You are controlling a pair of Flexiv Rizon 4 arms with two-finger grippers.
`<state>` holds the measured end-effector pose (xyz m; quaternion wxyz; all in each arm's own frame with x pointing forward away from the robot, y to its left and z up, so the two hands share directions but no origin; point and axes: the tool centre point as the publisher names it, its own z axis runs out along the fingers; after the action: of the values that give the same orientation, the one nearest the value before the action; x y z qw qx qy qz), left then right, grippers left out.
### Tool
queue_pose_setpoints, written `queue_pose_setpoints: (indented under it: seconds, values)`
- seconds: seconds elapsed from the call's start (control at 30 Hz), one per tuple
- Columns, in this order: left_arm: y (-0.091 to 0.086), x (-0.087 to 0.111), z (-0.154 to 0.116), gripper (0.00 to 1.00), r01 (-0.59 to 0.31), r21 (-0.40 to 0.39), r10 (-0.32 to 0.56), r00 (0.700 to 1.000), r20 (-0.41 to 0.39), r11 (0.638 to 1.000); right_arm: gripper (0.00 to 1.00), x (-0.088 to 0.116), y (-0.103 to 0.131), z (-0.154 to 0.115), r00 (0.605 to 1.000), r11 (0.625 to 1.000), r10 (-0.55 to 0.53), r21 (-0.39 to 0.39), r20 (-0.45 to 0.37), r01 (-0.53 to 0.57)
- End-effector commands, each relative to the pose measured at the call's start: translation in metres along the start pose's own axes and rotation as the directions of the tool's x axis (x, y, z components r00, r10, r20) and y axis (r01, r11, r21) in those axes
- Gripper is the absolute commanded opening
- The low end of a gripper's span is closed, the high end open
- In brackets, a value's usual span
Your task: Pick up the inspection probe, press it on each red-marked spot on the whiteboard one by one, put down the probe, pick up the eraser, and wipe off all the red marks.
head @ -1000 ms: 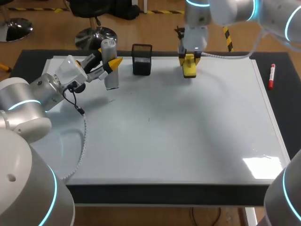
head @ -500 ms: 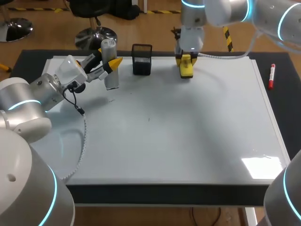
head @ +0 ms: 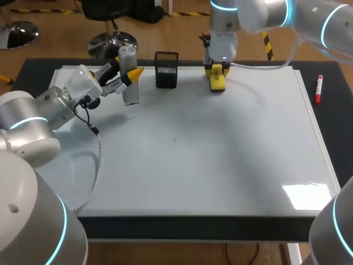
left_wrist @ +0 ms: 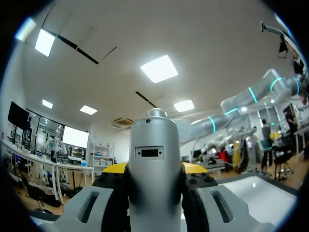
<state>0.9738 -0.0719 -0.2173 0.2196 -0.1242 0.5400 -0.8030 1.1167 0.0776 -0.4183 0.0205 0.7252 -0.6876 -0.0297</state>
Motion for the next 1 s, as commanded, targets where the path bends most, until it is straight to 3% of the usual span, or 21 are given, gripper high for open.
queue_pose_setpoints:
  seconds: [0.03, 0.57, 0.6, 0.63, 0.7, 0.73, 0.77, 1.0]
  values:
    - [0.0, -0.001, 0.0, 0.0, 0.001, 0.002, -0.001, 1.0, -0.003, 1.0, 0.0, 0.0, -0.004, 0.002, 1.0, 1.0, 0.0, -0.004, -0.008, 0.0]
    - [0.0, -0.001, 0.0, 0.0, 0.001, 0.002, -0.001, 1.0, -0.003, 1.0, 0.0, 0.003, -0.002, 0.007, 1.0, 1.0, 0.016, -0.012, -0.007, -0.016]
    - [0.0, -0.001, 0.0, 0.0, 0.001, 0.002, -0.001, 1.0, -0.003, 1.0, 0.05, 0.004, -0.002, 0.007, 1.0, 1.0, 0.018, -0.013, -0.006, -0.018]
    - [0.0, -0.001, 0.0, 0.0, 0.001, 0.002, -0.001, 1.0, -0.003, 1.0, 0.42, 0.004, -0.002, 0.008, 1.0, 1.0, 0.019, -0.013, -0.005, -0.019]
    - [0.0, -0.001, 0.0, 0.0, 0.001, 0.002, -0.001, 1.0, -0.003, 1.0, 0.81, 0.006, -0.002, 0.007, 1.0, 1.0, 0.026, -0.012, -0.007, -0.026]
    - [0.0, -0.001, 0.0, 0.0, 0.001, 0.002, -0.001, 1.0, -0.003, 1.0, 0.86, 0.006, -0.002, 0.007, 1.0, 1.0, 0.027, -0.011, -0.007, -0.027]
    - [0.0, -0.001, 0.0, 0.0, 0.001, 0.002, -0.001, 1.0, -0.003, 1.0, 1.0, 0.007, -0.002, 0.006, 1.0, 1.0, 0.028, -0.011, -0.008, -0.028]
    - [0.0, -0.001, 0.0, 0.0, 0.001, 0.002, -0.001, 1.0, -0.003, 1.0, 1.0, 0.011, -0.003, -0.001, 0.999, 0.999, 0.051, 0.001, -0.001, -0.051]
